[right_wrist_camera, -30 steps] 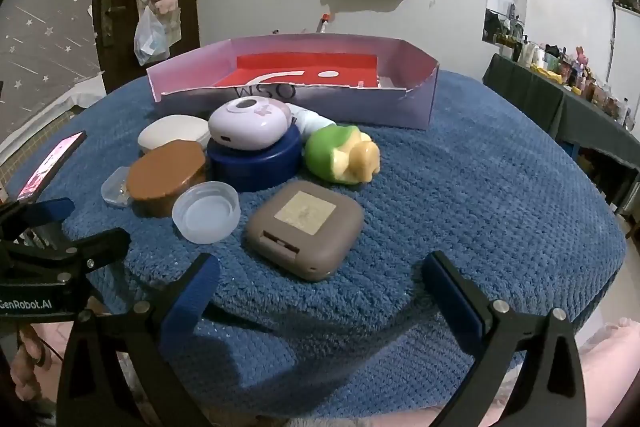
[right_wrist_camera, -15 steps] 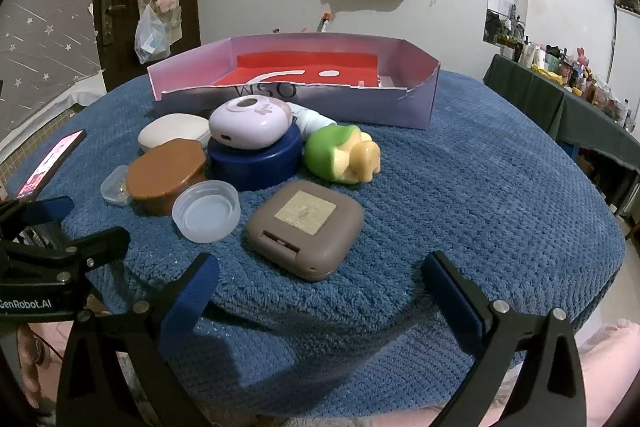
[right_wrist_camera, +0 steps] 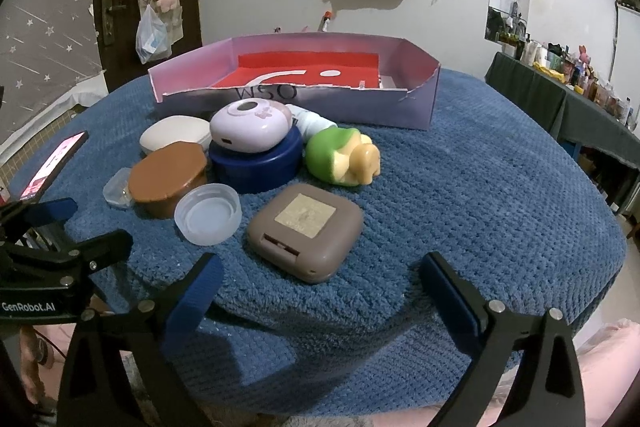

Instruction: Organize rigid objects

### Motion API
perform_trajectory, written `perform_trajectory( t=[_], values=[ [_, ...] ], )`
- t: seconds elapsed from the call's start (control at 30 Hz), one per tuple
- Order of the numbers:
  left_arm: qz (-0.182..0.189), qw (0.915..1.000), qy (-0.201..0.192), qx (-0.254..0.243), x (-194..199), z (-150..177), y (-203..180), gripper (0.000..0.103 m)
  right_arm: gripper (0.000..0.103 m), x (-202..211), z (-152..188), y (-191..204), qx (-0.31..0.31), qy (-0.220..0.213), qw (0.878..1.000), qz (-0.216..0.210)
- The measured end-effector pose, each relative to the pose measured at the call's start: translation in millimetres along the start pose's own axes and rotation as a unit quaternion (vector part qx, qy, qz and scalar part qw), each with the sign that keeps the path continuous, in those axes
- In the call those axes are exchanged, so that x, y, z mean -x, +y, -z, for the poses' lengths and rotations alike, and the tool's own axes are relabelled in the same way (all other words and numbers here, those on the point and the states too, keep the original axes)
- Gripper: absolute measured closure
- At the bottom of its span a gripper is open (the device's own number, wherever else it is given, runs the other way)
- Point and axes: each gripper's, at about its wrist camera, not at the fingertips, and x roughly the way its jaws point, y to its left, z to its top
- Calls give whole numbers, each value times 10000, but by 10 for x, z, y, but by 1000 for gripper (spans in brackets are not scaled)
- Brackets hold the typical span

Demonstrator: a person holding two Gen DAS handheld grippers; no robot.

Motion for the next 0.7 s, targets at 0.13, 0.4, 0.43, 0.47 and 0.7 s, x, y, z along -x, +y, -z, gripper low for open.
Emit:
perform_trajectory(
  t=[0.13,0.4,0.43,0.47,0.7],
  values=[
    [3,10000,-2,-18,1,-3,3,0,5,17,-14,-7,-19,-8,10000,-25],
    [-13,10000,-24,16,2,-5,60,0,10,18,-45,-28,-37,-16,10000,-9],
    [-24,10000,-26,19,4,-15,37,0,11,16,-48,-32,-49,-16,10000,-4],
    [-31,10000,-29,25,1,-18,41,0,12,12,-51,-35,-58,-17,10000,1],
    [-51,10000,-50,64,-21,-69,81,2,17,-22,-89,-23,-38,-9,10000,64]
  ],
)
